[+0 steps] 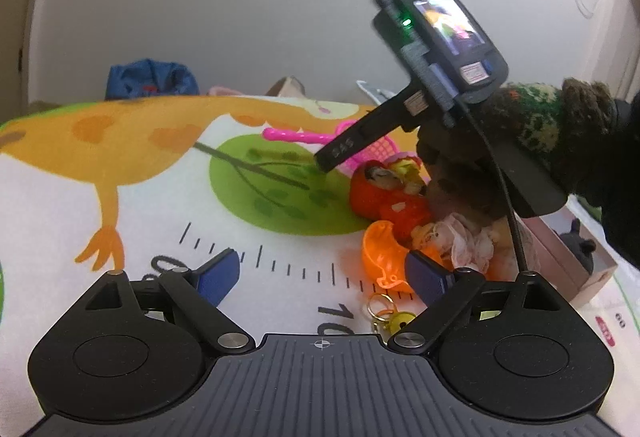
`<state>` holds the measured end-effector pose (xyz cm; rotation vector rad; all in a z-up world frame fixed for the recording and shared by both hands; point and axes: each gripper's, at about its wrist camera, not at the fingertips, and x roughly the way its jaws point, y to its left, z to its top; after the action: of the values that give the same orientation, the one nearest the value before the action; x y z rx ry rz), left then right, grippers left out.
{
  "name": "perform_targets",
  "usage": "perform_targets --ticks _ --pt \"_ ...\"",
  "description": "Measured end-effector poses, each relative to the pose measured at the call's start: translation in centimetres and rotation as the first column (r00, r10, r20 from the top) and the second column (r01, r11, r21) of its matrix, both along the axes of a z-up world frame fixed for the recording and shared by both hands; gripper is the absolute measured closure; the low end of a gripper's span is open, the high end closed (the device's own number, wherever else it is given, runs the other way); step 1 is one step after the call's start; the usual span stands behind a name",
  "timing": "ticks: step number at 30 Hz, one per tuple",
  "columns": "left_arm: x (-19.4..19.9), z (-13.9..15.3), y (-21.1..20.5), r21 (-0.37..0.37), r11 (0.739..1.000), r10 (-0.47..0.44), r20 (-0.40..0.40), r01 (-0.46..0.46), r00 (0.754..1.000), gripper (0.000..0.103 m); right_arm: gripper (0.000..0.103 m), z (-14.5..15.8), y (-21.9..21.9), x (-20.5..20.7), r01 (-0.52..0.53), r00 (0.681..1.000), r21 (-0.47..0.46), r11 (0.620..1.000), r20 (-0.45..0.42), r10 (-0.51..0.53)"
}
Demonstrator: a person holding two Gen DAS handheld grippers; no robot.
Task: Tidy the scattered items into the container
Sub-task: 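Grasp the pink net scoop with the right gripper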
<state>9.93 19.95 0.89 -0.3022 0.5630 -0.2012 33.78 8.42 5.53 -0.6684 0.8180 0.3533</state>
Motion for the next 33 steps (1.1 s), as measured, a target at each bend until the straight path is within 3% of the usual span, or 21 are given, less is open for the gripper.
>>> perform_targets --ticks 3,6,11,13,14,15,17,20,23,24,27,28,30,33 --pt "-0.1 0.0 -0.2 0.009 1.0 -0.007 0.006 0.007 1.0 0.009 0.074 0.5 -0.2 -0.6 0.01 1.0 0.022 1.0 0.012 -0.01" --pt "-0.2 0.1 -0.5 0.024 1.0 -0.01 0.011 0.01 1.0 0.009 0.088 1.2 -0.9 -1.5 0.007 1.0 0.051 0.999 0.02 -0.008" --pt "-0.3 0.1 -1.1 0.055 0.998 -0.007 0.009 0.006 1.0 0.009 0.092 2.6 -2.6 -3.0 0.029 0.999 0.096 0.995 0.018 -0.031" --pt "-0.4 0.1 -1.6 0.073 0.997 -0.017 0.007 0.016 1.0 0.009 0.085 2.8 -2.9 -3.2 0.024 0.999 0.087 0.996 0.024 -0.026" --pt "-0.4 0.1 -1.6 0.07 0.997 -0.02 0.006 0.02 1.0 0.009 0.065 2.8 -2.9 -3.1 0.017 0.999 0.075 0.997 0.027 -0.019" --pt "-0.3 0.1 -1.5 0.064 0.998 -0.023 0.004 0.022 1.0 0.009 0.031 2.8 -2.7 -2.9 0.007 1.0 0.058 0.998 0.03 -0.009" --pt "-0.3 0.0 -1.4 0.053 0.998 -0.027 -0.001 0.027 1.0 0.009 0.013 2.6 -2.4 -2.4 -0.02 0.999 0.021 1.0 0.035 0.019" --pt "-0.1 -0.2 -1.1 0.035 0.999 -0.034 -0.008 0.034 0.999 0.009 0.01 2.4 -2.1 -0.8 -0.025 1.0 -0.005 1.0 0.013 0.025" --pt "0.0 -0.3 -0.9 0.018 0.999 -0.04 -0.015 0.041 0.999 0.009 0.007 2.9 -2.9 2.4 0.122 0.991 0.093 0.988 -0.061 -0.116" --pt "0.1 -0.3 -0.9 0.012 0.999 -0.043 -0.018 0.043 0.999 0.009 0.001 2.9 -3.2 3.3 0.172 0.982 0.13 0.976 -0.096 -0.161" --pt "0.3 -0.5 -0.6 -0.007 0.999 -0.048 -0.029 0.048 0.998 0.009 0.0 2.4 -4.0 5.2 0.293 0.945 0.188 0.937 -0.208 -0.253" --pt "0.3 -0.5 -0.6 -0.009 0.999 -0.048 -0.031 0.048 0.998 0.009 0.001 2.0 -3.9 5.6 0.304 0.938 0.184 0.935 -0.23 -0.26" --pt "0.2 -0.5 -0.7 -0.004 0.999 -0.051 -0.026 0.05 0.998 0.009 0.02 1.2 -3.5 5.8 0.295 0.935 0.171 0.94 -0.255 -0.247" --pt "0.1 -0.4 -0.8 0.003 0.999 -0.054 -0.021 0.054 0.998 0.009 0.02 1.6 -3.0 5.3 0.272 0.949 0.175 0.946 -0.214 -0.233"
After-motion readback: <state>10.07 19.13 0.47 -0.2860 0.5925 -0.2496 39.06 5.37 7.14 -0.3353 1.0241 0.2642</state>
